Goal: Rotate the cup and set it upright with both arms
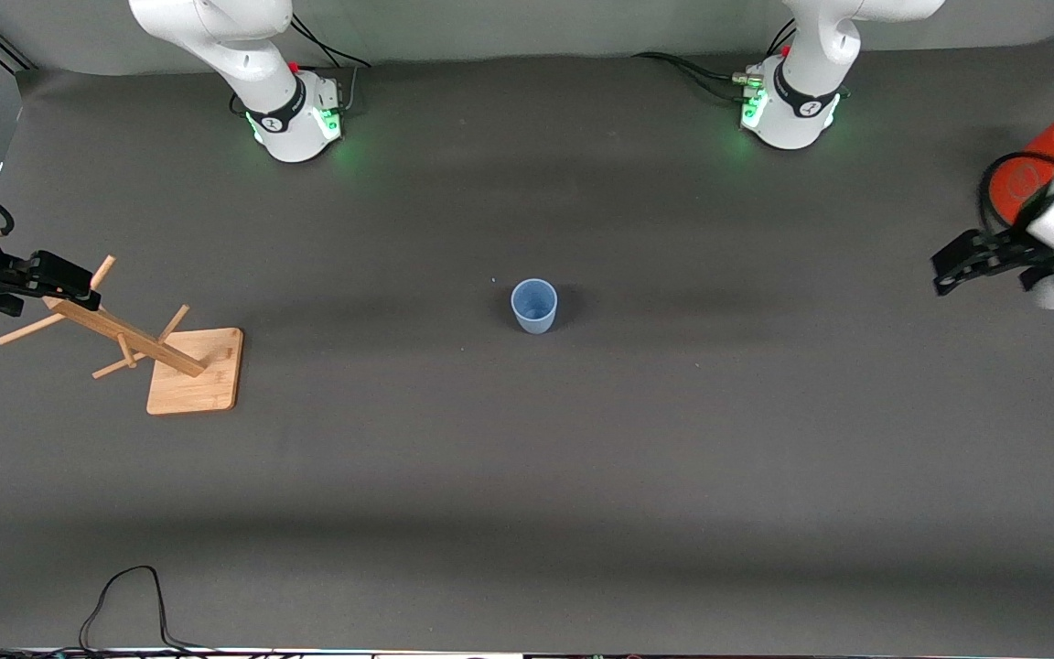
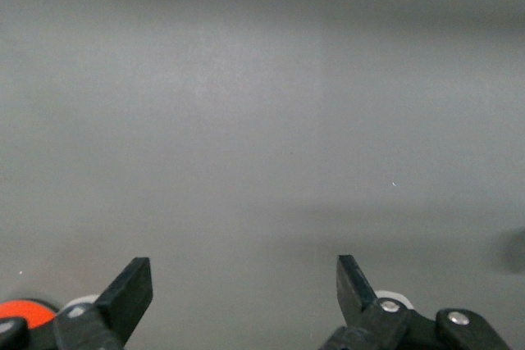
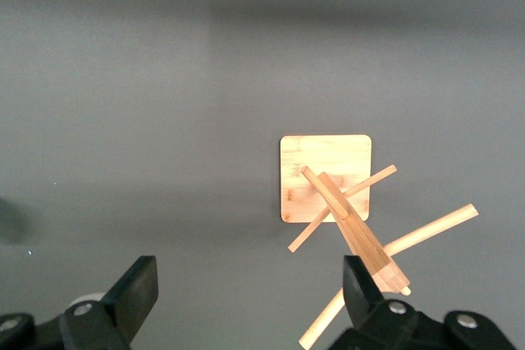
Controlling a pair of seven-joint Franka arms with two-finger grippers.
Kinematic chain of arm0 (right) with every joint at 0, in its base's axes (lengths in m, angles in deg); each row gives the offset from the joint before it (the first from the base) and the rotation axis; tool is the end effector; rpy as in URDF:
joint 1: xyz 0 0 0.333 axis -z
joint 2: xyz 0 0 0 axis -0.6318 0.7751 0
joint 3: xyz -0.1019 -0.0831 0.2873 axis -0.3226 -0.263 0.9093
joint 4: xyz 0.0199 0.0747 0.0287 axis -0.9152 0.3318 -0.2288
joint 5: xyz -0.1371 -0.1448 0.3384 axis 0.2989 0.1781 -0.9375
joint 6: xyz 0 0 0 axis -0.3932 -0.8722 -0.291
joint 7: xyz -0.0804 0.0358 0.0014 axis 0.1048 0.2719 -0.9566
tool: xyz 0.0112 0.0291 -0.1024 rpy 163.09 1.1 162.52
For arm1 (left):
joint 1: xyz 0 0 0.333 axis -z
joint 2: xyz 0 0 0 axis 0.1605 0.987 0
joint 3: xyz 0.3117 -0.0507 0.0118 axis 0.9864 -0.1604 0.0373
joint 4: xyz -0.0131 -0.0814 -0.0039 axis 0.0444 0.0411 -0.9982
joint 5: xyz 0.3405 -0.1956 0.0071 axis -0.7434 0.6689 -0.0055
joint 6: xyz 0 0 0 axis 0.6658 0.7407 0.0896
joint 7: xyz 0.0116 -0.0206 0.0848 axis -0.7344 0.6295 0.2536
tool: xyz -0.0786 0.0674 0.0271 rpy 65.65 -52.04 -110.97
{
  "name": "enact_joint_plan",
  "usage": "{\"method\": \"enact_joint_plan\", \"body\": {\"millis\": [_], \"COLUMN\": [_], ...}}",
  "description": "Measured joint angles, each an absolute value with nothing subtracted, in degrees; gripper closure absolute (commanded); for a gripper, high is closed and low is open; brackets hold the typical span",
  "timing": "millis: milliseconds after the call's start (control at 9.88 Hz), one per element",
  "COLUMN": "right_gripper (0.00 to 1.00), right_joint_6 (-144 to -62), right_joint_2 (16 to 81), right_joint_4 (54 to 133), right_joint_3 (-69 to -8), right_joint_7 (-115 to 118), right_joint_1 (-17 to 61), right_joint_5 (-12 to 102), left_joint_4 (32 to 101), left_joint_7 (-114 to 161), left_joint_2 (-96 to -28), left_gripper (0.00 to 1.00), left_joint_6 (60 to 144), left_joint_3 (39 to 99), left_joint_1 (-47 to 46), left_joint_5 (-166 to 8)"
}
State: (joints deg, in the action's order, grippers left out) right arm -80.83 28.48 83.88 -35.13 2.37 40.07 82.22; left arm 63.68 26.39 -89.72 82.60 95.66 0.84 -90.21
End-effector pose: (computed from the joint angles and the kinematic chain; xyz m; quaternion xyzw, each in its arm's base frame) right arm 0.5793 -0.0267 0.5978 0.9999 0.0155 0.0015 0.0020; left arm 0.5552 -0.0121 0.6005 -0.9994 -0.0159 -0.0271 0.0128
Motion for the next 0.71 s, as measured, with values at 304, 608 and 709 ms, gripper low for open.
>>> {"method": "enact_joint_plan", "body": {"millis": [304, 608, 709], "right_gripper": [0.0, 0.0, 0.0], "right_joint_6": [-80.8, -80.8, -80.8], "right_joint_2": [28.5, 28.5, 28.5], "right_joint_4": [83.9, 83.9, 83.9], "right_joint_3": [-35.1, -35.1, -35.1], "right_joint_7": [2.3, 2.3, 2.3], "right_joint_1": [40.1, 40.1, 40.1], "right_joint_5": [82.2, 82.2, 82.2], "left_joint_4": [62.3, 61.4, 61.1], "left_joint_7": [26.8, 26.9, 26.9], "left_joint_2": [-89.7, -89.6, -89.6], "left_gripper": [0.0, 0.0, 0.0], "left_joint_6": [79.4, 76.8, 76.7], "left_joint_3": [95.5, 95.3, 95.3], "left_joint_1": [0.7, 0.7, 0.7], "left_joint_5": [-90.1, -90.0, -90.0]}}
